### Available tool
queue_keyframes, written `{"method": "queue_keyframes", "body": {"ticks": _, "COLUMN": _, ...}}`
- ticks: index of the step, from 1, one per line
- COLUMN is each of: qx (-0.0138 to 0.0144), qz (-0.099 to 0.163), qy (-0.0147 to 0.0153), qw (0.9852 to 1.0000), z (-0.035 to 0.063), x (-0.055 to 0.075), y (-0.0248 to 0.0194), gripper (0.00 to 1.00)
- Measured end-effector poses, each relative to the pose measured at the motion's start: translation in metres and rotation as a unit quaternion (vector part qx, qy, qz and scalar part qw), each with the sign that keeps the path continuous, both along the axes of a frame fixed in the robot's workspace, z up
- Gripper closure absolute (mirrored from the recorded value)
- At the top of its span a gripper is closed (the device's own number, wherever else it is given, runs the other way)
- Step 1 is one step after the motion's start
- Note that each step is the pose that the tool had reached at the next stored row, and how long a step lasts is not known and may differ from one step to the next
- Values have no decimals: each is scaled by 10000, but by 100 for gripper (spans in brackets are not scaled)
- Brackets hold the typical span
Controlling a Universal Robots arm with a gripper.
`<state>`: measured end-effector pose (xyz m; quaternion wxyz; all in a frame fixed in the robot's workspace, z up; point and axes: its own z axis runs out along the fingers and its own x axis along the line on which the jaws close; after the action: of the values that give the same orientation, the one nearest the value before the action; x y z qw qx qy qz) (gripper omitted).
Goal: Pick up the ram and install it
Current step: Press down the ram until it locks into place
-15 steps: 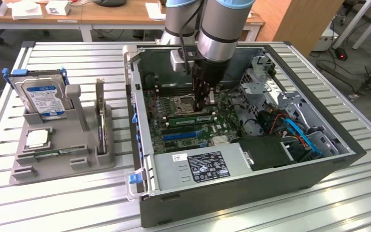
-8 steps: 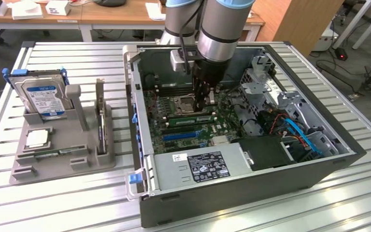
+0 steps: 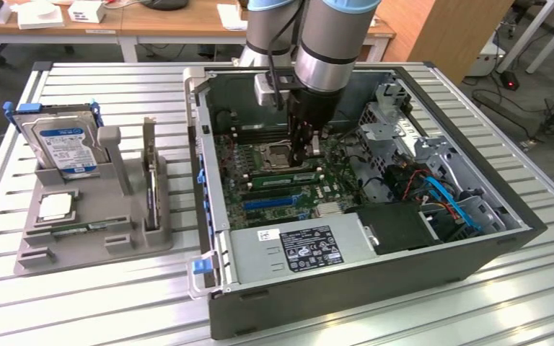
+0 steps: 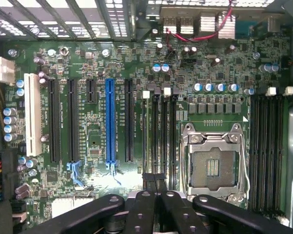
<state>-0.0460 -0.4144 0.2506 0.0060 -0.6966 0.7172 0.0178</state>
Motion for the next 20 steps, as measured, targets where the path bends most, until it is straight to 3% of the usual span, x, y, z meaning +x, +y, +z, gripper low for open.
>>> {"method": "queue_keyframes", "body": {"ticks": 5, "qx": 0, "qz": -383, "qy": 0, "qw": 9993, "z": -3, "x": 0, "y": 0, "gripper": 91}}
{"method": "queue_keyframes", "body": {"ticks": 10, "qx": 0, "qz": -819, "qy": 0, "qw": 9966, "z": -5, "x": 0, "y": 0, "gripper": 91}}
{"method": "queue_keyframes", "body": {"ticks": 15, "qx": 0, "qz": -1265, "qy": 0, "qw": 9920, "z": -7, "x": 0, "y": 0, "gripper": 91}}
{"method": "queue_keyframes", "body": {"ticks": 20, "qx": 0, "qz": -1714, "qy": 0, "qw": 9852, "z": -9, "x": 0, "y": 0, "gripper": 91}}
